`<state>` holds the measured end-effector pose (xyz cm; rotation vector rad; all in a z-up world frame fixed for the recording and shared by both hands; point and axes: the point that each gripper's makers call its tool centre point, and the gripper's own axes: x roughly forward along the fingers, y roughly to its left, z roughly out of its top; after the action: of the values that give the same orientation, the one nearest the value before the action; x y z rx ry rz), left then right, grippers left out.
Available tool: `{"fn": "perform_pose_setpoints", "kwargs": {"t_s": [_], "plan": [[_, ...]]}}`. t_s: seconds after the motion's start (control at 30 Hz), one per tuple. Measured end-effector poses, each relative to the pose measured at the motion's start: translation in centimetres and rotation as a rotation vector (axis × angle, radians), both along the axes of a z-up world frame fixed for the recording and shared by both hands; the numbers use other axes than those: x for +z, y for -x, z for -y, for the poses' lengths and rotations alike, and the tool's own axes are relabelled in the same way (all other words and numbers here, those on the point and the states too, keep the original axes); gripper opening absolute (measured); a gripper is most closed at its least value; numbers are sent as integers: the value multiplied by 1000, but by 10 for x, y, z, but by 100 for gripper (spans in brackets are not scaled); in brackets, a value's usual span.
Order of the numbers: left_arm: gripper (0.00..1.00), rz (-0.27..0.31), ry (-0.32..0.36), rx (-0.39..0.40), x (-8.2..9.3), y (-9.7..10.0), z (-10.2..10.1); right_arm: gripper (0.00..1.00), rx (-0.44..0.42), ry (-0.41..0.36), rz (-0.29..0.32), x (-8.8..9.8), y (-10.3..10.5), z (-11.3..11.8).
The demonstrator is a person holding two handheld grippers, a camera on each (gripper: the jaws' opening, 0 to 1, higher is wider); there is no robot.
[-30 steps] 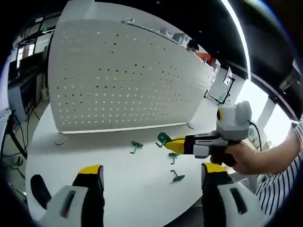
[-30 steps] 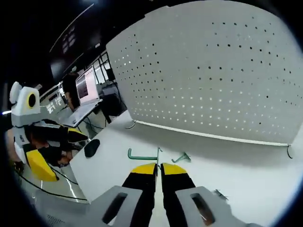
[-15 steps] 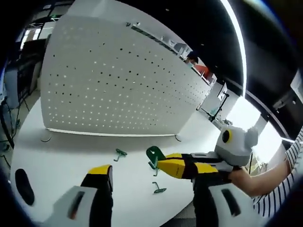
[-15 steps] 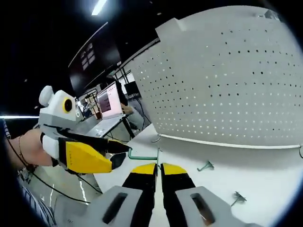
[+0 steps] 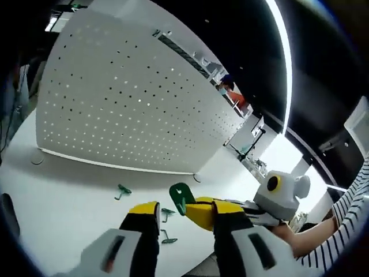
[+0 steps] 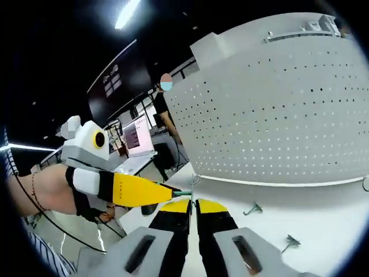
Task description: Insert the hook assembly into the mounting plate slot until the hook locks in place.
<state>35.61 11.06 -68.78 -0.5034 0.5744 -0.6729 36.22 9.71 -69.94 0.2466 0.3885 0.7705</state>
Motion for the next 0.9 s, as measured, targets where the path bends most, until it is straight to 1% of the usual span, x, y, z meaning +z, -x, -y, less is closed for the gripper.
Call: {"fn": "perform_pose_setpoints", "kwargs": {"t_s": [0.03, 0.13, 0.23, 0.37, 0.43, 0.5, 0.6, 0.73, 0.8, 0.9], "plan": [[34, 0, 2, -3, 0, 0, 1, 0, -1, 0, -1, 0, 1, 0], [31, 4, 37, 4, 5, -1, 3, 0, -15, -15, 3, 3, 0, 2], [30, 10, 63, 19, 9, -4, 3, 0, -21, -11, 18, 6, 1, 2], [22, -7, 88, 11, 10, -2, 6, 0, -29, -15, 28, 8, 0, 4], [20, -17, 100, 9, 10, -1, 8, 0, -36, -17, 32, 9, -1, 5], [20, -17, 127, 14, 14, -1, 10, 0, -34, -16, 37, 9, -1, 5], [19, -29, 124, 9, 13, 0, 13, 0, -35, -12, 42, 10, 0, 6], [10, -48, 147, 15, 13, 2, 14, 0, -37, -11, 50, 12, 1, 6], [9, -57, 174, 27, 14, 1, 14, 1, -34, -16, 56, 13, 2, 6], [5, -70, 193, 37, 14, 1, 13, 1, -34, -14, 67, 15, 2, 6]]}}
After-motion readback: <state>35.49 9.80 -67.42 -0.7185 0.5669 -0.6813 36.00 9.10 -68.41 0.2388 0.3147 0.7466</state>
